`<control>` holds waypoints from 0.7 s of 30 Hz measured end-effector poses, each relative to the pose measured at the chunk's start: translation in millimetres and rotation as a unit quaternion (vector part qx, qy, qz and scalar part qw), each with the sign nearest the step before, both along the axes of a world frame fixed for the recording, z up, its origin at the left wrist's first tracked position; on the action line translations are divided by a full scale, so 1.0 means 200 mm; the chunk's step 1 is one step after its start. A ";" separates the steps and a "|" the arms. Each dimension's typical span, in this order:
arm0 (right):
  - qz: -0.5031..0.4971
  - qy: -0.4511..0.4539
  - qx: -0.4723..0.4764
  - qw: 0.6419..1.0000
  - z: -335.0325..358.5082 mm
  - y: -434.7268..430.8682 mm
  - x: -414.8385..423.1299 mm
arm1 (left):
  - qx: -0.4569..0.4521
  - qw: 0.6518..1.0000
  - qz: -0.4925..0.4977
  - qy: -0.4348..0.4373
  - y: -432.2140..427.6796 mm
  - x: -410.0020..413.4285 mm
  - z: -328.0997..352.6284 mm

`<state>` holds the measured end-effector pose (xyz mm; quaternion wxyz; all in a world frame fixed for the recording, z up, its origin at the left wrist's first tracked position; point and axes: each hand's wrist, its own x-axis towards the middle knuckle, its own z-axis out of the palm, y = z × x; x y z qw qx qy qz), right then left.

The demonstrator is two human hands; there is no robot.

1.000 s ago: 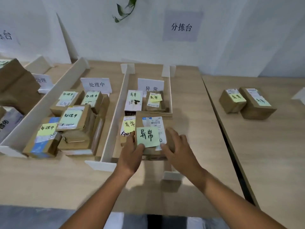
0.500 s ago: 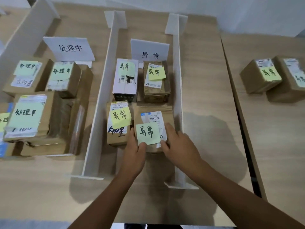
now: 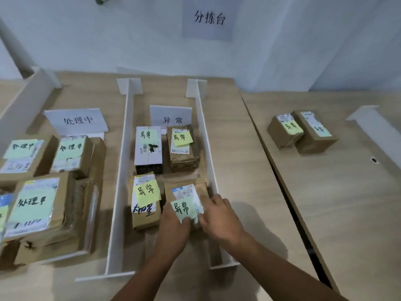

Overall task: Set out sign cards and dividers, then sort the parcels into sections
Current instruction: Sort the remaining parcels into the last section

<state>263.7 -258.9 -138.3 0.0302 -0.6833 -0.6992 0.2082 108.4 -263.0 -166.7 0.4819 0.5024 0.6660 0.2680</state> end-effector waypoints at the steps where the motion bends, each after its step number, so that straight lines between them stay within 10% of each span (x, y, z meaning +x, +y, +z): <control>1: -0.007 0.015 0.026 1.000 0.08 -0.01 0.04 | 0.027 1.000 -0.009 0.013 0.03 0.01 0.08; 9: -0.084 -0.008 0.193 0.977 0.76 -0.11 0.83 | 0.274 0.939 -0.203 0.046 0.33 0.39 0.71; 21: -0.121 0.015 0.241 0.963 0.87 -0.12 1.86 | 0.317 0.928 -0.187 0.056 0.45 1.36 0.84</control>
